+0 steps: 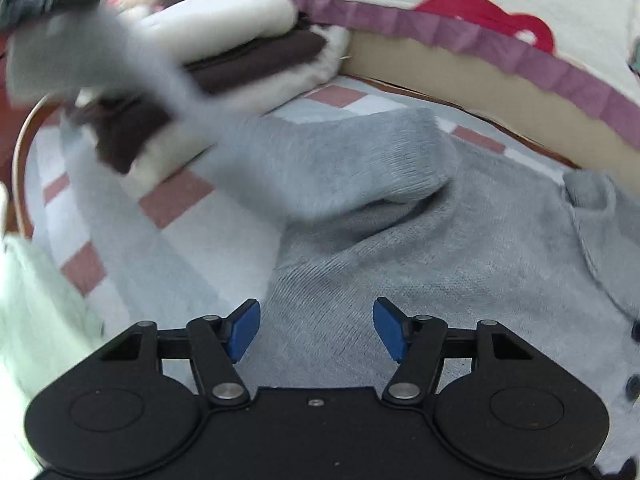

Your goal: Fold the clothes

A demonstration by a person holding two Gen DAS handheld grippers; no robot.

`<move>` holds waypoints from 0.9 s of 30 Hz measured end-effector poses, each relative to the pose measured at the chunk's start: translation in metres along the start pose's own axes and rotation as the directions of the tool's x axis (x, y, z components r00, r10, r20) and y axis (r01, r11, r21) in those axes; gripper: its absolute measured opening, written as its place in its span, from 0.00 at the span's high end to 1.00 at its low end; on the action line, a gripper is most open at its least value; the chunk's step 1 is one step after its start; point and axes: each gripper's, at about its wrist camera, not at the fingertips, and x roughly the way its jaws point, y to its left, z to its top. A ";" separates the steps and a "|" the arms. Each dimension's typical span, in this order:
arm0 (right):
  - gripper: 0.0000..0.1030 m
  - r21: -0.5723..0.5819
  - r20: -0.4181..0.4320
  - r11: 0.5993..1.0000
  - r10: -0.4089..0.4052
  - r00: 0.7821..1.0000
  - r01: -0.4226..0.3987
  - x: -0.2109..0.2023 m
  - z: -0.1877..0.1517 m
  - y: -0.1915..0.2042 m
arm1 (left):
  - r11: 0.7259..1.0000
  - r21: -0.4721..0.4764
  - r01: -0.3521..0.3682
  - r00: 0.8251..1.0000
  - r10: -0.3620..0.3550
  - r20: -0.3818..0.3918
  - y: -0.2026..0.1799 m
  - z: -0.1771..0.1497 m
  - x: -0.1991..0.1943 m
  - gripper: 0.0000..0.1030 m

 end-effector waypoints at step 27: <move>0.34 -0.146 0.024 0.978 0.156 0.988 -0.151 0.019 0.012 0.017 | 0.980 -0.195 -0.026 0.953 -0.035 -0.302 0.092 -0.025 0.021 0.67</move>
